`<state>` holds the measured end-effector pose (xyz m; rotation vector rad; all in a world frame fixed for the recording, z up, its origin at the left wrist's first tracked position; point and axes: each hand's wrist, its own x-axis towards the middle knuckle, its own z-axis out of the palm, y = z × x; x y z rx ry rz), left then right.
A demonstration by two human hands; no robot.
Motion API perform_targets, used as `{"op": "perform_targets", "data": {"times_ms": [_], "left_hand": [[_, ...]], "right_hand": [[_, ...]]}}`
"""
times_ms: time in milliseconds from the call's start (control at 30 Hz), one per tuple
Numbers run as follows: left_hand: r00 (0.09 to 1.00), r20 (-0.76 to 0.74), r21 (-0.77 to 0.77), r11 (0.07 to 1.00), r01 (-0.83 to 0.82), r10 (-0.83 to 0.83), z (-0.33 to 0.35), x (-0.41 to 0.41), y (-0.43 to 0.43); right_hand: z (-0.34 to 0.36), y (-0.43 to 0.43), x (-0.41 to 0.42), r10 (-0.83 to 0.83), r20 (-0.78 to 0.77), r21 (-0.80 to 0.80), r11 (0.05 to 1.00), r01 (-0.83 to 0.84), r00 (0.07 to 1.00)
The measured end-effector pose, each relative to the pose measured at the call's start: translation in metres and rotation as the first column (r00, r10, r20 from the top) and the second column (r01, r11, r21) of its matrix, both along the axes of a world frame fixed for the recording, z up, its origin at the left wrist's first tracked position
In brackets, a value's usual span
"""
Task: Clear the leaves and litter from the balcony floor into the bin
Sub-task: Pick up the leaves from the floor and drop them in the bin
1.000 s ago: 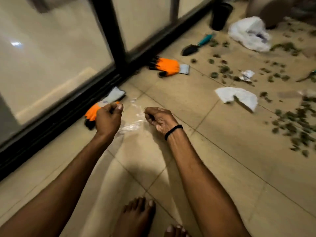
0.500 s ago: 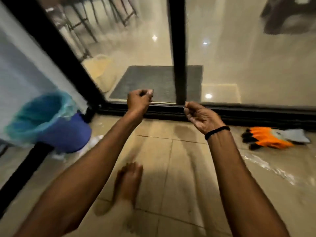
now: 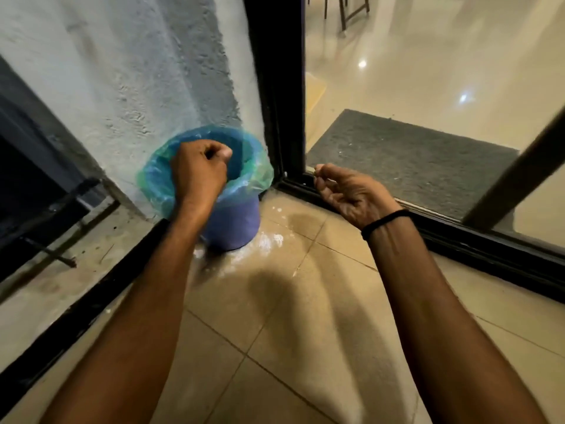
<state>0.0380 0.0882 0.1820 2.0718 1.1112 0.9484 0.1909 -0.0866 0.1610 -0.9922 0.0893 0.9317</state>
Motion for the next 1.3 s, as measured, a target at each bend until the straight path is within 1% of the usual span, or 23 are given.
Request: {"op": "perform_targets", "data": {"times_ms": [67, 167, 233, 333, 467, 533, 567, 633, 733, 800, 867, 967, 1033, 1067, 1167, 1233, 1300], "left_hand": [[0.991, -0.095, 0.017, 0.996, -0.087, 0.089, 0.002, -0.018, 0.032], [0.978, -0.193, -0.044, 0.995, -0.094, 0.084, -0.005, -0.033, 0.066], [0.977, -0.211, -0.101, 0.993, -0.068, 0.045, -0.012, -0.034, 0.083], [0.972, -0.231, -0.116, 0.991, -0.074, 0.045, -0.022, -0.032, 0.09], [0.958, -0.263, -0.03, 0.992, -0.124, 0.112, -0.017, -0.032, 0.078], [0.957, -0.253, 0.013, 0.99, -0.141, 0.14, -0.014, -0.034, 0.071], [0.961, -0.243, 0.033, 0.991, -0.13, 0.134, -0.011, -0.035, 0.067], [0.971, -0.224, 0.061, 0.995, -0.074, 0.086, -0.011, -0.035, 0.063], [0.992, -0.119, 0.108, 0.993, -0.038, 0.051, -0.006, -0.028, 0.051], [0.997, -0.07, 0.143, 0.989, -0.028, 0.038, 0.001, -0.018, 0.029], [1.0, -0.016, 0.195, 0.981, -0.018, 0.021, 0.005, -0.008, 0.008], [0.983, 0.103, 0.201, 0.971, 0.129, -0.152, 0.005, 0.014, -0.041], [0.953, 0.147, 0.171, 0.955, 0.24, -0.266, -0.005, 0.031, -0.072], [0.94, 0.145, 0.161, 0.944, 0.287, -0.31, -0.01, 0.039, -0.086], [0.901, 0.079, 0.187, 0.894, 0.408, -0.427, -0.029, 0.065, -0.131], [0.847, 0.022, 0.188, 0.834, 0.519, -0.532, -0.045, 0.085, -0.165], [0.767, -0.053, 0.19, 0.748, 0.637, -0.64, -0.058, 0.101, -0.205]], "right_hand": [[0.005, 0.04, -0.009, 0.017, 0.042, 0.017, 1.0, -0.018, 0.999], [0.014, 0.094, -0.025, 0.069, 0.13, 0.06, 0.995, -0.077, 0.989], [0.019, 0.122, -0.038, 0.121, 0.23, 0.003, 0.992, -0.126, 0.966], [0.019, 0.145, -0.049, 0.132, 0.4, -0.135, 0.987, -0.084, 0.907], [0.011, 0.15, -0.051, 0.118, 0.566, -0.234, 0.972, 0.022, 0.816], [0.012, 0.149, -0.054, 0.15, 0.555, -0.233, 0.972, -0.02, 0.818], [0.013, 0.148, -0.057, 0.167, 0.527, -0.214, 0.975, -0.06, 0.833], [0.018, 0.142, -0.064, 0.146, 0.492, -0.16, 0.984, -0.076, 0.858], [0.023, 0.128, -0.068, 0.027, 0.479, -0.079, 0.997, 0.013, 0.877], [0.024, 0.109, -0.064, -0.045, 0.489, -0.071, 0.993, 0.091, 0.871], [0.022, 0.09, -0.057, -0.091, 0.519, -0.108, 0.979, 0.171, 0.85], [0.011, 0.046, -0.037, -0.132, 0.641, -0.225, 0.909, 0.35, 0.756], [0.001, 0.013, -0.025, -0.134, 0.708, -0.301, 0.831, 0.467, 0.694], [-0.004, -0.004, -0.021, -0.135, 0.727, -0.33, 0.791, 0.515, 0.673], [-0.017, -0.06, -0.014, -0.133, 0.766, -0.385, 0.688, 0.615, 0.628], [-0.024, -0.104, -0.009, -0.097, 0.788, -0.433, 0.615, 0.659, 0.608], [-0.028, -0.155, -0.008, -0.059, 0.806, -0.473, 0.534, 0.701, 0.589]]}}
